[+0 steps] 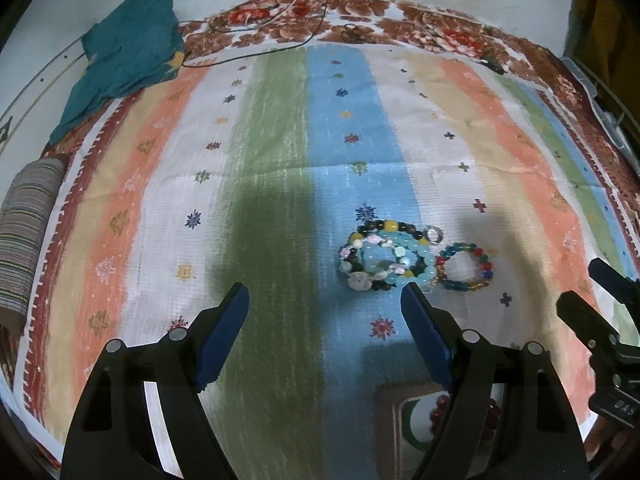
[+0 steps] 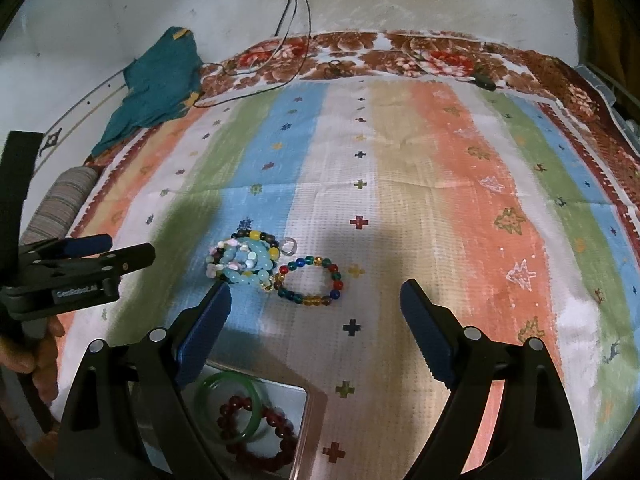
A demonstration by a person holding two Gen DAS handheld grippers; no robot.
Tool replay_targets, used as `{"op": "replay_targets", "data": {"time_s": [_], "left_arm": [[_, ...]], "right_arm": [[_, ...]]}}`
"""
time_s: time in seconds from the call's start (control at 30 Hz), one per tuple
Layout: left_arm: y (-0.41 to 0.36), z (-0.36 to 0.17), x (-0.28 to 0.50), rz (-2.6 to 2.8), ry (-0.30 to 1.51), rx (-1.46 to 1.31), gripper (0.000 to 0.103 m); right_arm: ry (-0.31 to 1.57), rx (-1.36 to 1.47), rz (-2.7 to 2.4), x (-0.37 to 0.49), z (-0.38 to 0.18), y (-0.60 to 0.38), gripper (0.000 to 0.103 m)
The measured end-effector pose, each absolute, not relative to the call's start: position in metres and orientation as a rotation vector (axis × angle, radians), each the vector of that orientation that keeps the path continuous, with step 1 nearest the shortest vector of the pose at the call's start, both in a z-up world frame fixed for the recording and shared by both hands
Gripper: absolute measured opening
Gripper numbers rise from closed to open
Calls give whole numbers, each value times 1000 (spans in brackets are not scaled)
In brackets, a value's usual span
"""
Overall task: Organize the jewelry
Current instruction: 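Move both open grippers back to the remaining bead bracelets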
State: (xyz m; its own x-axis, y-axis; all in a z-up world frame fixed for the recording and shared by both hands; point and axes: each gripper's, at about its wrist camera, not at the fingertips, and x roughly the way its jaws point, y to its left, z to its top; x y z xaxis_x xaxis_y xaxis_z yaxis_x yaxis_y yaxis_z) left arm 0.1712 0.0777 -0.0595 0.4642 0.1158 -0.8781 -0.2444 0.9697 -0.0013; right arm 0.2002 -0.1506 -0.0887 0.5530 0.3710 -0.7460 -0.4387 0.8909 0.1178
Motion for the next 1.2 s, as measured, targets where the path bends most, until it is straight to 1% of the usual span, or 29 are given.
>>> {"op": "replay_targets", "data": {"time_s": [0.5,0.97,1.2], "left_arm": [[86,-82,194,228,1111,-120,78],[99,-106,214,226,1158,-149,78],[102,-112,223,197,1172,-181,78]], "right_arm": [[902,-106,474,226,-104,-143,87],[938,-147,580,247,-118,-126,87],[934,-233,624,256,-121,-114,87]]}}
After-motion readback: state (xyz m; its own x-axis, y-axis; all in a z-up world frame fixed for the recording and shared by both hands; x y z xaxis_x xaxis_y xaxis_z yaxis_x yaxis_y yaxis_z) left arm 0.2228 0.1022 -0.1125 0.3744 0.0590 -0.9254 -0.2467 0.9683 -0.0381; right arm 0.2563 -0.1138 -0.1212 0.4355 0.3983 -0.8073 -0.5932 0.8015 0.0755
